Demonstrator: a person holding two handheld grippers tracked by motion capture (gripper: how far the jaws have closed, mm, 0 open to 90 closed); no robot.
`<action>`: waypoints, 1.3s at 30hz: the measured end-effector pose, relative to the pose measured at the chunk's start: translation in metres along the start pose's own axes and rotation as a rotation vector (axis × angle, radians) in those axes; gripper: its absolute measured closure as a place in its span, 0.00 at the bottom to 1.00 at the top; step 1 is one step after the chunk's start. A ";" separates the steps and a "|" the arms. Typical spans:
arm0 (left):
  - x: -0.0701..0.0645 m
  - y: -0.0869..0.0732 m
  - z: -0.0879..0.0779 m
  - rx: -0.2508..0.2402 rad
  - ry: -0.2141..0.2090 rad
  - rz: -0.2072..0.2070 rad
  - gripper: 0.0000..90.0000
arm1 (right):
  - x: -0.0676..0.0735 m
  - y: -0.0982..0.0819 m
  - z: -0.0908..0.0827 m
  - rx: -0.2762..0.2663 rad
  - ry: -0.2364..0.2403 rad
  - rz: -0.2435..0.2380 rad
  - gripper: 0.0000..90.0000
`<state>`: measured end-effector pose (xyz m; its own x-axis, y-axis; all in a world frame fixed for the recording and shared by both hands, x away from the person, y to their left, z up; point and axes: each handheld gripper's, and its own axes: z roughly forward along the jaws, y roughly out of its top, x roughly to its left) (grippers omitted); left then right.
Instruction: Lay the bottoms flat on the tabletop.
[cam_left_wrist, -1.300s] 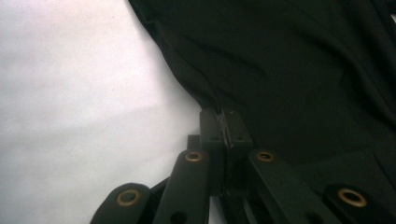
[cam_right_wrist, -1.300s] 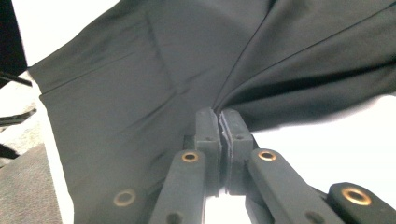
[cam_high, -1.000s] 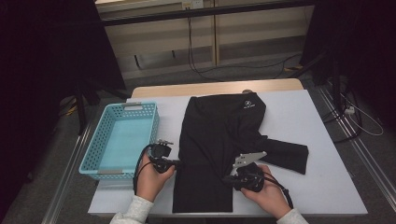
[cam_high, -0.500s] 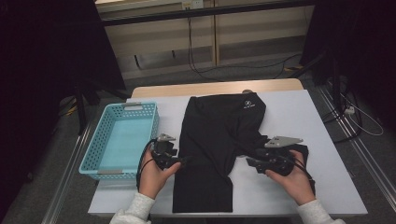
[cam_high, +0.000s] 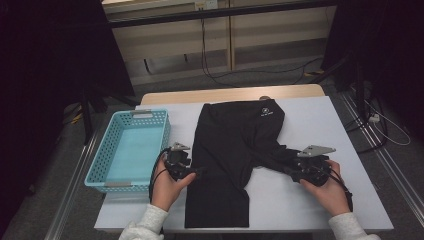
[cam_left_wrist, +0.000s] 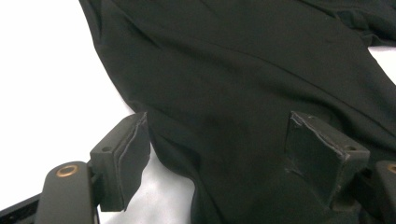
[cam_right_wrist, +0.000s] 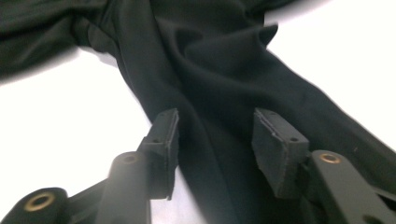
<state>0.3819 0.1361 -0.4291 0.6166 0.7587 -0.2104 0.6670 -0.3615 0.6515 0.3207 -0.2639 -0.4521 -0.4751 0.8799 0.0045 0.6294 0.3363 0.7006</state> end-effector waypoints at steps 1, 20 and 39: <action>0.000 0.000 0.000 0.001 -0.002 0.000 0.25 | 0.000 -0.001 0.001 0.001 0.010 0.011 0.61; -0.007 0.003 0.001 0.001 -0.022 0.010 0.25 | 0.039 0.004 -0.003 0.024 0.274 -0.020 0.83; -0.007 0.003 0.002 0.014 -0.025 0.016 0.24 | -0.049 -0.017 -0.024 -0.043 -0.059 0.160 0.64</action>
<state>0.3803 0.1285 -0.4274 0.6376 0.7389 -0.2181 0.6627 -0.3816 0.6444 0.3183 -0.3207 -0.4476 -0.3330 0.9398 0.0774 0.6665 0.1765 0.7243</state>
